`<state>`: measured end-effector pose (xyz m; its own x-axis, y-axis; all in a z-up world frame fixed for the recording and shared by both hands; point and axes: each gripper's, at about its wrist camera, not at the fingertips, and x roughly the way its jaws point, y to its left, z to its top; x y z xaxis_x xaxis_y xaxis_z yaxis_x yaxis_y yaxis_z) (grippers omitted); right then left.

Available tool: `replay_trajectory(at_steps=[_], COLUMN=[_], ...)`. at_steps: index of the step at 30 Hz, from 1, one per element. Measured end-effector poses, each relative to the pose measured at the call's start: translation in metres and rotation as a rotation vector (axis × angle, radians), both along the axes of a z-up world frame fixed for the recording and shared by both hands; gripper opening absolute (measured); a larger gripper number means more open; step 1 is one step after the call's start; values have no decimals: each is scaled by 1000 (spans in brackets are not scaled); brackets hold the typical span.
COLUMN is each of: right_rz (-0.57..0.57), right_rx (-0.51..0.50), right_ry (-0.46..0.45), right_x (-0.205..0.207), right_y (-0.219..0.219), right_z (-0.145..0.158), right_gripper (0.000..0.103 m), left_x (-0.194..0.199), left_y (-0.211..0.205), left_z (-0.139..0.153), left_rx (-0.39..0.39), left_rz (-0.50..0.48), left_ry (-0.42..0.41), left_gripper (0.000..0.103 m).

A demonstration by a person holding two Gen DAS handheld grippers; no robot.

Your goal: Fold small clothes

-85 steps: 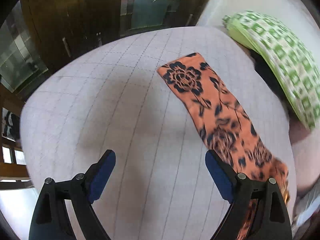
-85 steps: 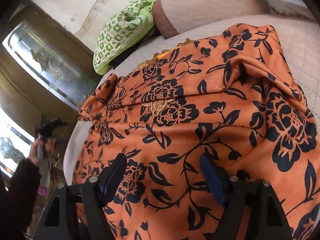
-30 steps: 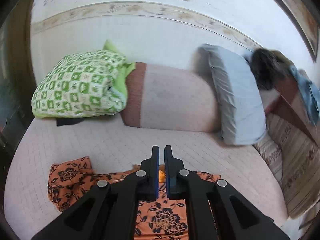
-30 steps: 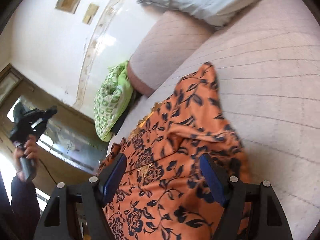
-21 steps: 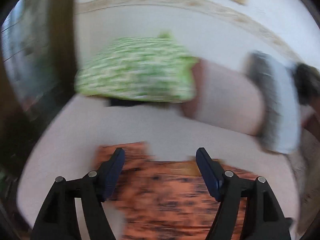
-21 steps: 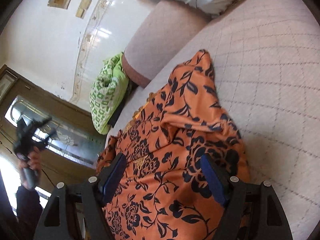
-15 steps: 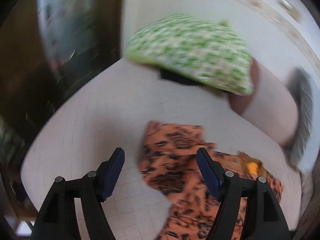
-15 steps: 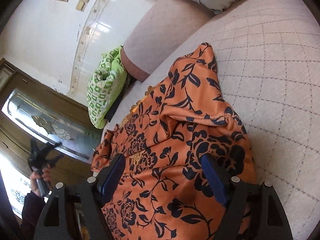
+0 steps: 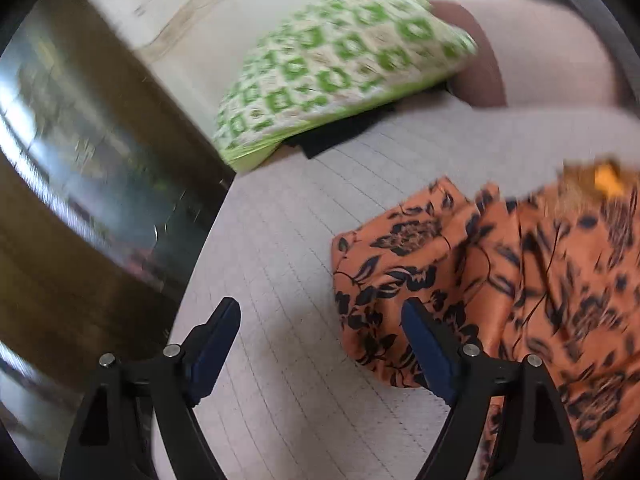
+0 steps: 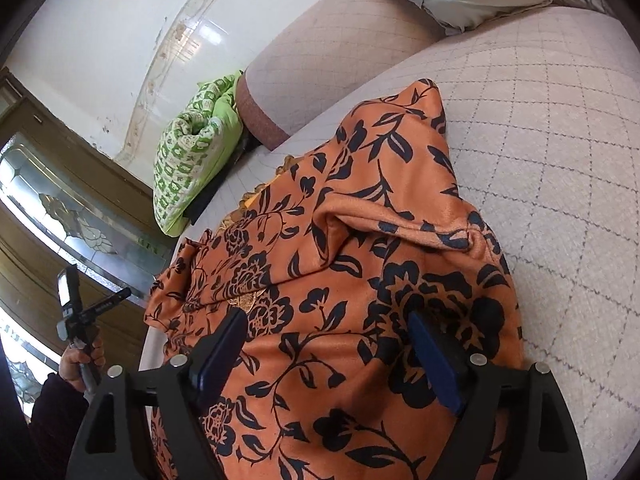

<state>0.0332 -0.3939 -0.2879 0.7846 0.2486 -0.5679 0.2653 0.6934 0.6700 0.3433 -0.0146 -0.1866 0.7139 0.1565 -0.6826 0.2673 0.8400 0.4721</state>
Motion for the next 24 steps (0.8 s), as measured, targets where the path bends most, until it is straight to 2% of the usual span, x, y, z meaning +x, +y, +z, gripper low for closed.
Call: replay_trajectory(at_steps=[3, 5, 8, 13, 14, 15, 17, 21, 24], right_rz=[3, 2, 1, -1, -1, 0, 0, -3, -8], right_rx=[-6, 0, 10, 9, 6, 6, 13, 18, 26], right_ry=[0, -1, -2, -5, -5, -6, -9, -17, -23], right_x=[0, 1, 1, 1, 1, 1, 0, 0, -2], right_y=[1, 1, 0, 0, 0, 0, 0, -1, -3], right_z=[0, 0, 0, 0, 0, 0, 0, 1, 1], right_gripper=[86, 86, 86, 87, 87, 87, 87, 87, 87], left_x=[17, 31, 42, 73, 80, 83, 92, 81, 62], left_y=[-14, -23, -40, -58, -62, -63, -64, -70, -76], left_z=[-17, -31, -44, -54, -58, -60, -63, -39, 0], left_rx=[61, 104, 195, 203, 217, 218, 196, 111, -32], left_rz=[-13, -32, -57, -37, -26, -20, 16, 5, -26], left_ry=[33, 100, 102, 113, 123, 139, 195, 127, 97], left_gripper=[83, 83, 83, 82, 70, 40, 6, 5, 5])
